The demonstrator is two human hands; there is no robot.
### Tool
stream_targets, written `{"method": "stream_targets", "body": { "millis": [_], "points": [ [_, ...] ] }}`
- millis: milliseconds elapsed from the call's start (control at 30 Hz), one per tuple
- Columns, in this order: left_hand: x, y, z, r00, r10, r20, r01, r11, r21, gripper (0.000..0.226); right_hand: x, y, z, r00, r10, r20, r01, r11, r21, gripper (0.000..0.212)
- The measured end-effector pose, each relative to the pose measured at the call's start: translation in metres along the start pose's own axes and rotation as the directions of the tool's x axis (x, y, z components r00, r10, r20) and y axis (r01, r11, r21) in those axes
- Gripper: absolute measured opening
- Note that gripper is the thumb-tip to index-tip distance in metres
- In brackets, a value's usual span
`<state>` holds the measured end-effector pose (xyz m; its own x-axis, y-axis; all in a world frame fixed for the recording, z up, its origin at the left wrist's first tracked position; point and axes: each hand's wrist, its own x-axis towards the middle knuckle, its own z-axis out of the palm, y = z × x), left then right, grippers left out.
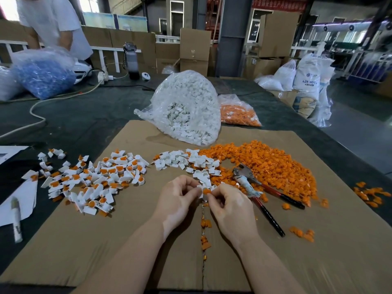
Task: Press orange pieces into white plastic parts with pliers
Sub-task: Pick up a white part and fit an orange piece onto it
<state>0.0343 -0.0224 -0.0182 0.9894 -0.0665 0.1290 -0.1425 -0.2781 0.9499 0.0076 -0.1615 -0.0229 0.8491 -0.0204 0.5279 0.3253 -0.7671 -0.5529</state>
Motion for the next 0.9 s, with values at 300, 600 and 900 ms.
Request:
{"method": "stream_targets", "body": {
  "millis": [300,600,900],
  "points": [
    [-0.0034,0.0022,0.0025,0.998,0.058,0.032,-0.062,0.990,0.127,0.015,-0.0002,0.0000,0.0017,0.998,0.014,0.056,-0.011,0.999,-0.042,0.028],
    [-0.0010,0.0039,-0.0015,1.000,0.027,0.000,-0.027,0.997,0.075,0.007,0.0012,-0.0013,-0.0006,0.998,0.019,0.065,-0.027,0.993,0.117,0.012],
    [-0.0009,0.0046,-0.0033,0.999,0.041,0.018,-0.042,0.996,0.078,0.006,0.0023,-0.0031,-0.0048,0.996,-0.085,0.035,0.080,0.989,0.123,0.027]
  ]
}}
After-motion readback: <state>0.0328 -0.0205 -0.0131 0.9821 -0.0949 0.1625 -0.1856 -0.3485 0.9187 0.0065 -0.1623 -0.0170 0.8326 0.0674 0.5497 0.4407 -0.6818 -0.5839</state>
